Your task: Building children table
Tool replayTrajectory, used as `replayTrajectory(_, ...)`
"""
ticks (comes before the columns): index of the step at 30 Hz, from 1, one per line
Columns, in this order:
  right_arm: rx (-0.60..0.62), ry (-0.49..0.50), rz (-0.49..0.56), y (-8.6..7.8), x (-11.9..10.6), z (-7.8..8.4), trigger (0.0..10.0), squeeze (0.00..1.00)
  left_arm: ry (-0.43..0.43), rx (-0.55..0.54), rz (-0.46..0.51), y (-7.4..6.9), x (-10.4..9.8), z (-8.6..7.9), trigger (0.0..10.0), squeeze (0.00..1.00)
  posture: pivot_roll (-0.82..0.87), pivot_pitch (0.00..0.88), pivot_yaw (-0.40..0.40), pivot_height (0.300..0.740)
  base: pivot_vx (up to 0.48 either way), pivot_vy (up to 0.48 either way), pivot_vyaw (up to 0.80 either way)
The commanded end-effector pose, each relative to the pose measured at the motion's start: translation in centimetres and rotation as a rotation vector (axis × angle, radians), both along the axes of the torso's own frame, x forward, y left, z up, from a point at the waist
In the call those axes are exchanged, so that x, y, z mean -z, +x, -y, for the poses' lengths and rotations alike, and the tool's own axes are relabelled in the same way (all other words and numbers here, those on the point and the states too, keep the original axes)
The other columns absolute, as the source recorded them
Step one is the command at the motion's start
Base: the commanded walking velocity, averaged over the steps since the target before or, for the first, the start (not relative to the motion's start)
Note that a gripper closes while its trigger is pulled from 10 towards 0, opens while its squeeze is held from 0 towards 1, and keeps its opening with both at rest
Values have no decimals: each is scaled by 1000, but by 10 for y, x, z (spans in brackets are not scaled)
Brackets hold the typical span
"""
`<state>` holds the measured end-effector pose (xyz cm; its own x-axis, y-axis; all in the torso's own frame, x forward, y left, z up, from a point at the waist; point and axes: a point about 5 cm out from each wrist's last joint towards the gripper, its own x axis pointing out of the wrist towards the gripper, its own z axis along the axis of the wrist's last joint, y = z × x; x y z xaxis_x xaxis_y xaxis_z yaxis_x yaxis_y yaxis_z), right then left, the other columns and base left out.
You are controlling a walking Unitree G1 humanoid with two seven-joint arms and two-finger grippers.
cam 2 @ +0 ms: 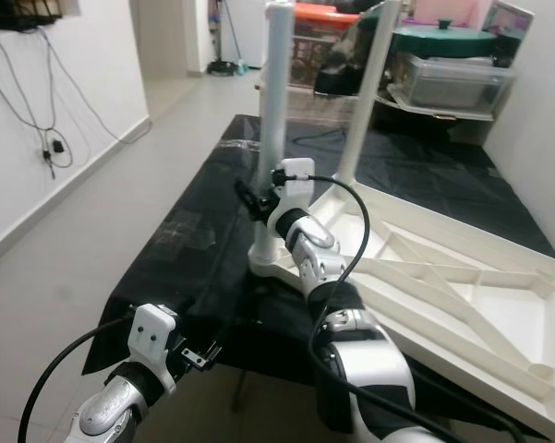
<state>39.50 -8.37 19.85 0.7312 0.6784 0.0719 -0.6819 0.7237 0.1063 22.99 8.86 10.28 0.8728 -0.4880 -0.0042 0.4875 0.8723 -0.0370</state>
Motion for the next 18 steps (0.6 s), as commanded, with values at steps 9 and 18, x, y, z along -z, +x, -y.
replayTrajectory(9, -791, -127, -78, -39, 15, -54, 10000, 0, 1, -5, -10, -4, 2, 2, 10000, 0, 152, 0, -92, 740, 0, 0, 0)
replayTrajectory(18, -238, -262, 10, -13, 21, -44, 0, 0, -2, -5, -13, -5, 2, 2, 10000, 0, 143, 0, -85, 740, 0, 0, 0)
